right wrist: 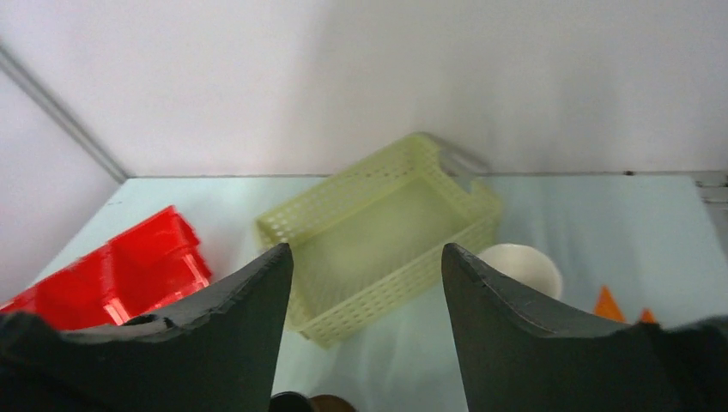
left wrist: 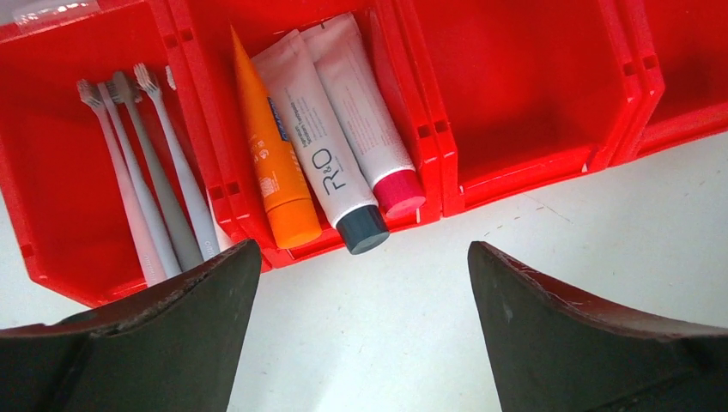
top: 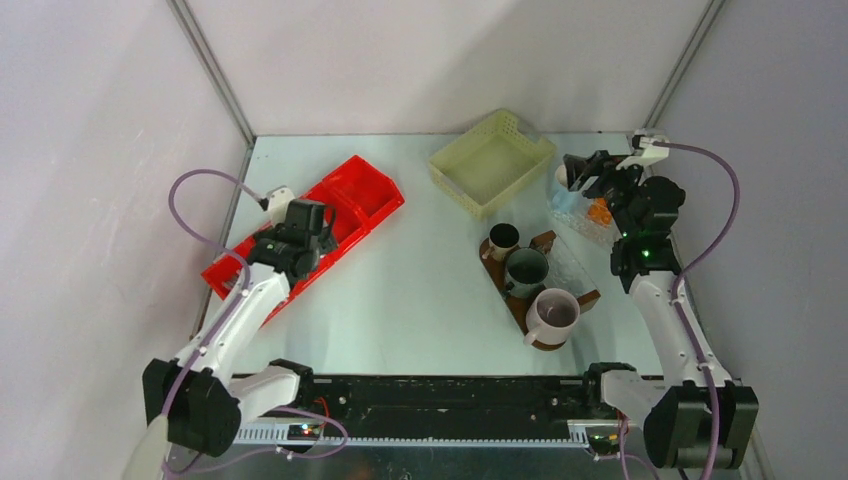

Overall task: Prepare toiletry sets of a toothbrush and toothpaste on the tray
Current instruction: Pick up the toothpaste from the storage box.

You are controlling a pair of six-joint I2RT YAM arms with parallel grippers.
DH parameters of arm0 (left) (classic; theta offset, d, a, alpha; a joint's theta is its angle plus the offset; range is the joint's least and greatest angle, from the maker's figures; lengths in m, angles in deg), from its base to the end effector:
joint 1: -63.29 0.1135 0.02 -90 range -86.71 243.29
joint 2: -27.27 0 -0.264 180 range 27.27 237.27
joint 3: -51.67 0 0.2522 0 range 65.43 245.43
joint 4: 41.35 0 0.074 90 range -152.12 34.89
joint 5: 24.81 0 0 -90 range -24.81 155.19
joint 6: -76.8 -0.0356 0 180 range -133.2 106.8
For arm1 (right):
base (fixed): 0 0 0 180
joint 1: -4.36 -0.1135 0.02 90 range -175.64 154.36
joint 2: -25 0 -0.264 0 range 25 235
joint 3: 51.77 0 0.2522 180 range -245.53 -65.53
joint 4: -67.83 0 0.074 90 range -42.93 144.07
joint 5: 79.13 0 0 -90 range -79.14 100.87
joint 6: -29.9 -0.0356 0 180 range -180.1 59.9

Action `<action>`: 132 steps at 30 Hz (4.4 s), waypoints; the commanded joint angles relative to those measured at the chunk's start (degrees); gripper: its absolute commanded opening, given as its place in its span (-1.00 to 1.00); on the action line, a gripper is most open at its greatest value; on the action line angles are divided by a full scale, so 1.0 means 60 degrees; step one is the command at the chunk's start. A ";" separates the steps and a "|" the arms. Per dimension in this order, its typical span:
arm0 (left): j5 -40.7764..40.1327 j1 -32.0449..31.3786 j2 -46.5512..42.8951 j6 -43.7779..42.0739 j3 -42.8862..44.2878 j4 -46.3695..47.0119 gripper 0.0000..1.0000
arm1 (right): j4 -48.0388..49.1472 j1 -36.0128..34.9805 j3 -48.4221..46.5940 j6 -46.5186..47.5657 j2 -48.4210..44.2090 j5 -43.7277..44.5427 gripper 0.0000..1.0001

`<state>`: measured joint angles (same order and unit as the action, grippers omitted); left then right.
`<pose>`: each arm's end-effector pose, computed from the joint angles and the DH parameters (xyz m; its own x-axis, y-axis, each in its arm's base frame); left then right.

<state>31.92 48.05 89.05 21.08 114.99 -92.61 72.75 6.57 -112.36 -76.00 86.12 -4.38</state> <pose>0.2120 -0.0375 0.2737 -0.5393 -0.3412 -0.7699 -0.5157 0.8566 -0.0183 0.2529 -0.0004 0.3506 0.0120 0.2640 -0.9644 -0.2372 0.9377 0.2538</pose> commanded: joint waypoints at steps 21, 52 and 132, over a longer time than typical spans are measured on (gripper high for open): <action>0.0368 0.0878 0.2509 0.2158 0.0419 0.0358 0.31 | -0.0637 -0.1761 -0.0584 -0.0084 -0.1407 0.0852 0.87; 0.0009 0.1221 0.2060 0.3104 0.0357 -0.0662 0.03 | -0.0772 -0.1858 -0.0589 0.0135 -0.1484 0.1252 0.96; 0.2990 -0.3311 -0.5150 -0.5456 -0.1644 0.6136 -1.00 | -0.0744 -0.4938 -0.2313 -0.2924 0.0562 -0.1440 0.76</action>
<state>49.60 32.99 57.68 -3.31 105.46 -65.62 66.89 -21.58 -123.35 -87.72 88.79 -14.19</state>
